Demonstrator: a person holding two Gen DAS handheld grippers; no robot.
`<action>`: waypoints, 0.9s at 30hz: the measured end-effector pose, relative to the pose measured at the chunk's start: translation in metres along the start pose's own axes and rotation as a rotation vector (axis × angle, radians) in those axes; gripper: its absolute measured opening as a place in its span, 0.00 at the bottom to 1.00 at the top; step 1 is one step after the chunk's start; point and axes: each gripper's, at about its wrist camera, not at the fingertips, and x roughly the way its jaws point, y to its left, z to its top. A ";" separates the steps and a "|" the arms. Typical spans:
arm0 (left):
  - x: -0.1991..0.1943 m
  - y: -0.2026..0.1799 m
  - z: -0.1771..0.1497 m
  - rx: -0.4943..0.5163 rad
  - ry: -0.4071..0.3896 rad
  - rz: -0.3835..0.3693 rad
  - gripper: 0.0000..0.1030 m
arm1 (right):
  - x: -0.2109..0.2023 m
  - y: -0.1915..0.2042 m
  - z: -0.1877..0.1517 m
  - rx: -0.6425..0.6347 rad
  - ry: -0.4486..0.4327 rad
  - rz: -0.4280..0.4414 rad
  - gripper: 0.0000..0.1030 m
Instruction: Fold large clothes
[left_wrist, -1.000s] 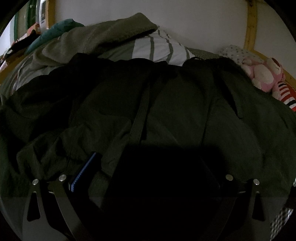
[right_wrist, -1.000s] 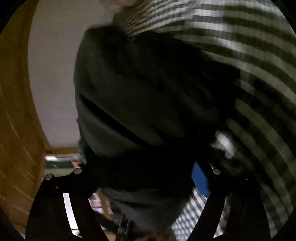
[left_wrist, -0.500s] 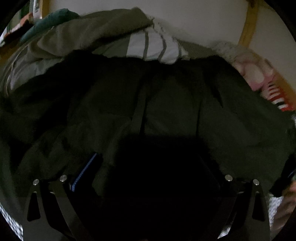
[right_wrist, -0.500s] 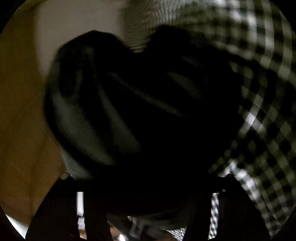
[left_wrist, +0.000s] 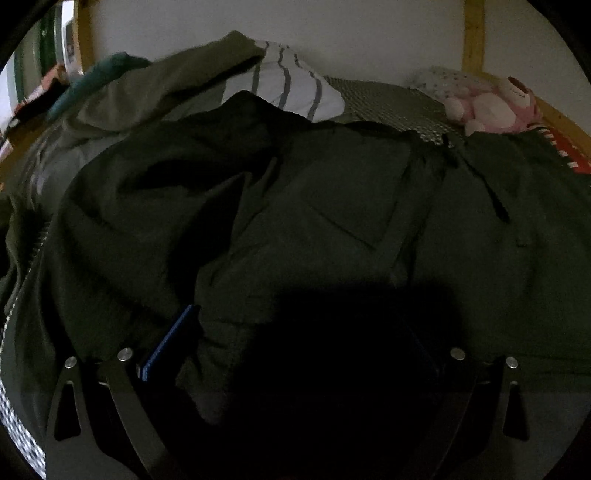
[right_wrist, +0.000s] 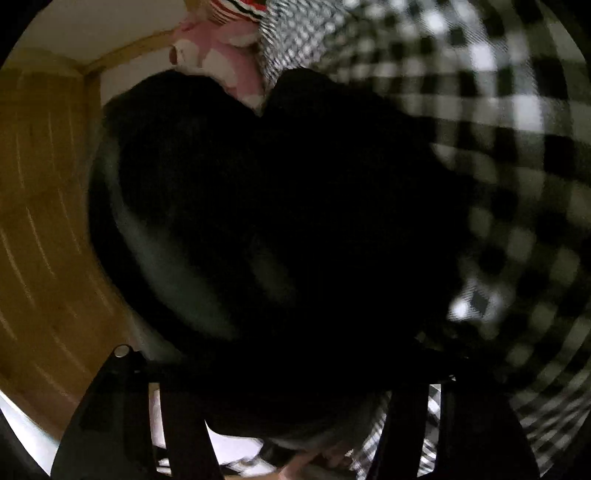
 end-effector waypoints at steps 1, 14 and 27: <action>-0.007 0.002 0.002 0.006 0.000 -0.011 0.96 | 0.001 0.003 -0.003 -0.001 -0.014 0.000 0.55; 0.024 0.056 0.009 0.074 0.071 -0.026 0.96 | 0.011 0.133 -0.108 -0.644 -0.169 -0.160 0.48; 0.044 0.139 0.011 -0.060 0.045 -0.098 0.95 | 0.109 0.208 -0.280 -1.317 -0.206 -0.368 0.48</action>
